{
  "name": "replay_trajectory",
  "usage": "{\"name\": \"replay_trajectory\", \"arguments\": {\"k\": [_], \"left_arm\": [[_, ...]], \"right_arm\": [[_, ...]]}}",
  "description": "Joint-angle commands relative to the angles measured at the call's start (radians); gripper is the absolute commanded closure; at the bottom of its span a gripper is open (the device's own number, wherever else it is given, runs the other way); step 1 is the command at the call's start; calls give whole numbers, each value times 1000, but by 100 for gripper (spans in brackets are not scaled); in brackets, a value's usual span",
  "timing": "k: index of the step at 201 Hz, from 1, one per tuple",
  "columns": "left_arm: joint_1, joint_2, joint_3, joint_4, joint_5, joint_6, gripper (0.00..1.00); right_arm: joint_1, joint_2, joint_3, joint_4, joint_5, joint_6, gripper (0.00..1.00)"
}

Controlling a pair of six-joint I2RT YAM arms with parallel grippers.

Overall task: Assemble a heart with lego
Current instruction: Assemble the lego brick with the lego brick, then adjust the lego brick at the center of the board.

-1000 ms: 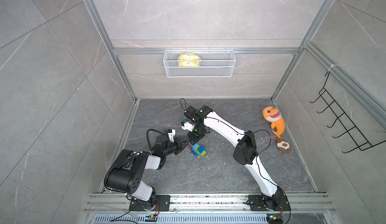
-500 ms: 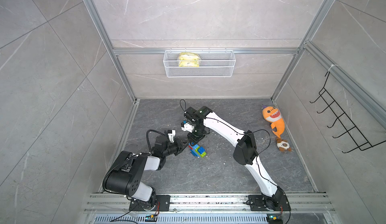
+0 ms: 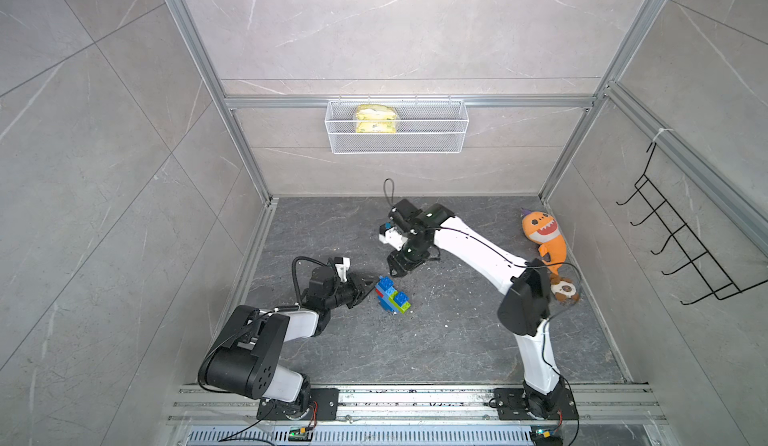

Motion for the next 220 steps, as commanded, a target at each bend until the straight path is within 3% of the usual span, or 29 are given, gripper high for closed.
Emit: {"name": "replay_trajectory", "arguments": {"k": [1, 46, 138, 220], "left_arm": [[1, -56, 95, -339, -77, 107, 80], [-16, -62, 295, -725, -174, 220, 80], [-14, 233, 559, -850, -152, 295, 77], [-10, 249, 643, -915, -164, 319, 60]], "right_arm": [[-42, -105, -134, 154, 7, 60, 43], [-78, -199, -345, 247, -3, 63, 43], [-108, -293, -568, 328, -50, 60, 43], [-108, -343, -751, 448, -174, 112, 43]]}}
